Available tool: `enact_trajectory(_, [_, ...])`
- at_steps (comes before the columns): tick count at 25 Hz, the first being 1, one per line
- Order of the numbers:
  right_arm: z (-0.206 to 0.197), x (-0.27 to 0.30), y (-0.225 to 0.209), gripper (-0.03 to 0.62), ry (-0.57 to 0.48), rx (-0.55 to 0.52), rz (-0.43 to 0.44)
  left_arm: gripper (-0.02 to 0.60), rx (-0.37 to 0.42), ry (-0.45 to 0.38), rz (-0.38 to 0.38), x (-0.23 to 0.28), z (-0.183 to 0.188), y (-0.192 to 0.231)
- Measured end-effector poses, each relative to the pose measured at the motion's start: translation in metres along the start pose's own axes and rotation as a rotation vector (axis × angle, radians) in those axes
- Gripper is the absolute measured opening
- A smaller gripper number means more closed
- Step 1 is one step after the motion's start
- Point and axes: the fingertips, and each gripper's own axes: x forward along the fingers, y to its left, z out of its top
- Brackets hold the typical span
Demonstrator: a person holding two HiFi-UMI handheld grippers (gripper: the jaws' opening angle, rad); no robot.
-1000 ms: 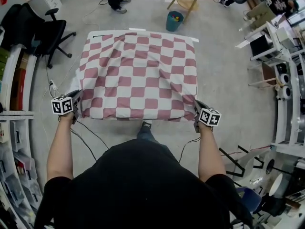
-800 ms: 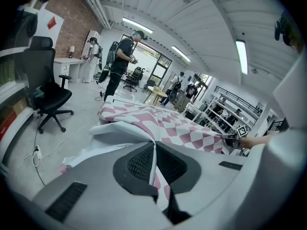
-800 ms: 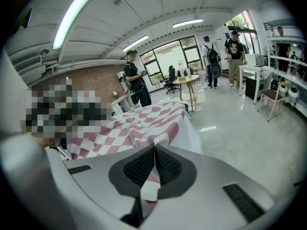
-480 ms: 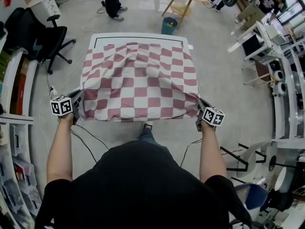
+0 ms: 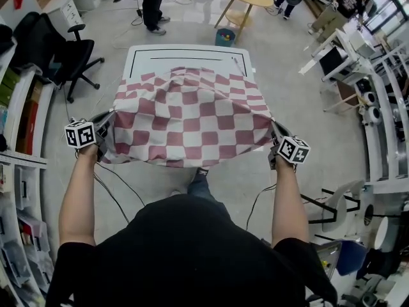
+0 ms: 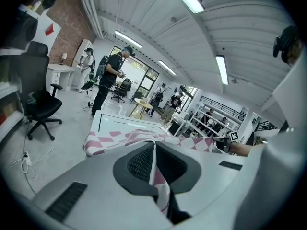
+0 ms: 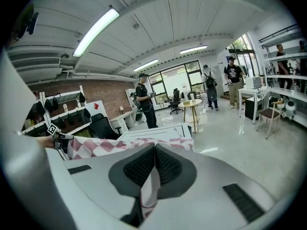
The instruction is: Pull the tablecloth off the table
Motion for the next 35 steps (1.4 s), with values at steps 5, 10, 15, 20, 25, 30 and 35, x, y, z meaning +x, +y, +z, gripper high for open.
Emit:
enact_trajectory(5, [-0.002,-0.050,0.027,0.029,-0.043,-0.015,0.011,0.023,-0.013,-0.027,-0.062,-0.040,-0.010,-0.037])
enact_trajectory(10, [-0.009,-0.098,0.039,0.029,-0.076,-0.012,0.035,0.023,-0.027,-0.067,-0.070,-0.078,-0.025,-0.069])
enact_trajectory(15, [0.002,-0.129,0.041,0.029,-0.118,-0.010,0.079,0.023,-0.036,-0.107,-0.078,-0.102,-0.023,-0.113])
enact_trajectory(20, [0.000,-0.207,0.034,0.029,-0.159,-0.039,0.144,0.023,-0.011,-0.164,-0.080,-0.133,-0.045,-0.206])
enact_trajectory(25, [-0.005,-0.269,0.040,0.029,-0.178,-0.092,0.182,0.023,0.011,-0.201,-0.106,-0.155,-0.066,-0.272])
enact_trajectory(30, [0.013,-0.274,0.054,0.029,-0.198,-0.106,0.190,0.023,0.010,-0.203,-0.125,-0.158,-0.061,-0.276])
enact_trajectory(35, [0.025,-0.277,0.061,0.029,-0.216,-0.119,0.195,0.023,0.007,-0.215,-0.114,-0.162,-0.057,-0.280])
